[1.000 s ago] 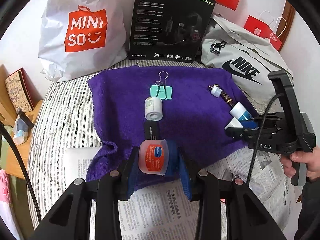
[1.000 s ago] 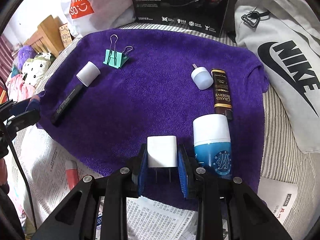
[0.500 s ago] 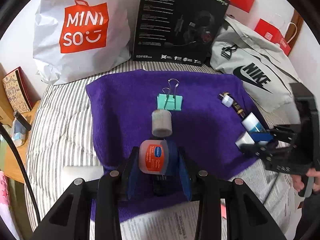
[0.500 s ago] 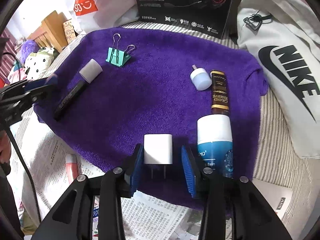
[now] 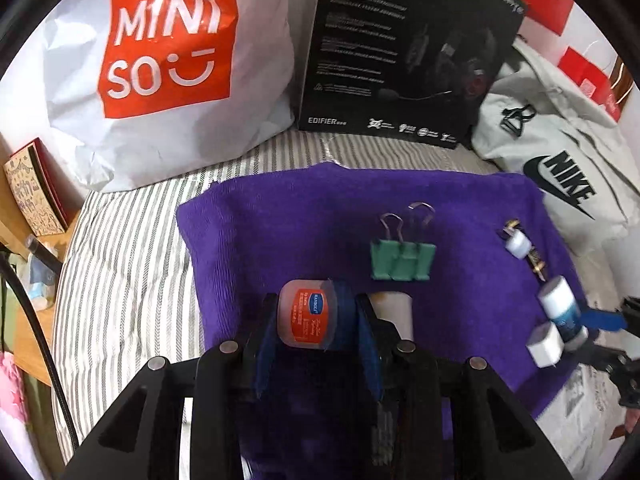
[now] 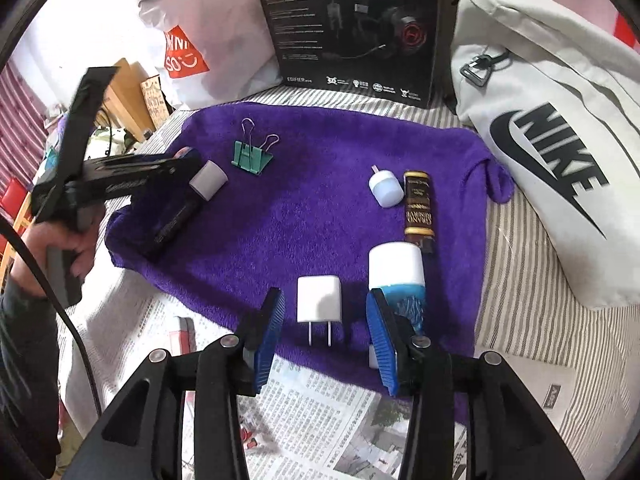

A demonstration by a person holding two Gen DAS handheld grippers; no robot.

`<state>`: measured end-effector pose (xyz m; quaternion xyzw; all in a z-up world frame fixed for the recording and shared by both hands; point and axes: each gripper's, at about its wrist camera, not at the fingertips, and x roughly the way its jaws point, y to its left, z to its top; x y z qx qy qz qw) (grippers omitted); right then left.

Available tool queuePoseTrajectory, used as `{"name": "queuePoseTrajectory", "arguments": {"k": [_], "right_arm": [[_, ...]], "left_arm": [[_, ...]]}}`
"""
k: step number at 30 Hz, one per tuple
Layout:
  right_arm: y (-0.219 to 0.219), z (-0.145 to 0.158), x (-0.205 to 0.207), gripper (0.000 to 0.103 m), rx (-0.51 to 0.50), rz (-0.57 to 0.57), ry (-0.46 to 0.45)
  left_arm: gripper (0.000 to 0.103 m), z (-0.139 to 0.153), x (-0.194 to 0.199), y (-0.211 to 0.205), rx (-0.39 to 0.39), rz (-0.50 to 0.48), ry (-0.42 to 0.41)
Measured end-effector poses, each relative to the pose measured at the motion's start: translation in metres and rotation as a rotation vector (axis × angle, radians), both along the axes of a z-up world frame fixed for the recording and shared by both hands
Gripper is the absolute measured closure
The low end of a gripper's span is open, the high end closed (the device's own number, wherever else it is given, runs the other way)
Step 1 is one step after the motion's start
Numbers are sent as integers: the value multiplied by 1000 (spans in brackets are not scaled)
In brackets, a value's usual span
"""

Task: Organize rigid objects
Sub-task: 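Carry the Vaseline tin and white plug onto the purple towel, releasing both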

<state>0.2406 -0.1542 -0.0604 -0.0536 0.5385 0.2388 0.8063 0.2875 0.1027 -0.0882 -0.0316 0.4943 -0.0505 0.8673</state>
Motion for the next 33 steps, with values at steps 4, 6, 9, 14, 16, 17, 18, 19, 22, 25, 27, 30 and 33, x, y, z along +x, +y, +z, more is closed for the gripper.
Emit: {"name": "queuePoseTrajectory", "arguments": {"k": [4, 6, 9, 14, 16, 17, 18, 19, 22, 25, 27, 30, 33], "right_arm": [[-5, -4, -6, 60, -5, -8, 12], [-8, -6, -8, 60, -4, -12, 20], [-11, -8, -10, 60, -1, -15, 28], [-16, -7, -13, 60, 4, -28, 29], [-19, -4, -15, 60, 7, -33, 24], [-20, -3, -17, 60, 10, -36, 21], [-22, 0, -19, 60, 13, -40, 17], [-23, 1, -19, 60, 15, -43, 14], [-29, 7, -23, 60, 20, -54, 9], [-33, 12, -29, 60, 22, -63, 0], [-36, 16, -32, 60, 27, -72, -2], [-38, 20, -39, 60, 39, -83, -6], [-39, 24, -48, 60, 53, -95, -12]], "left_arm": [[68, -9, 12, -3, 12, -14, 20], [68, -12, 16, -7, 24, -19, 22], [68, -14, 17, -13, 66, -33, 15], [68, -16, 16, -19, 103, -51, 6], [66, -17, 16, -20, 108, -57, 5], [65, -17, 15, -19, 109, -59, 6], [62, -17, 15, -20, 109, -59, 8], [59, -17, 14, -20, 109, -61, 11], [58, -17, 9, -19, 117, -66, 16], [57, -16, 6, -20, 144, -59, 20], [57, -12, 2, -18, 148, -46, 20], [54, -2, -9, -15, 140, -27, 6], [45, 12, -29, -15, 120, -4, -34]]}}
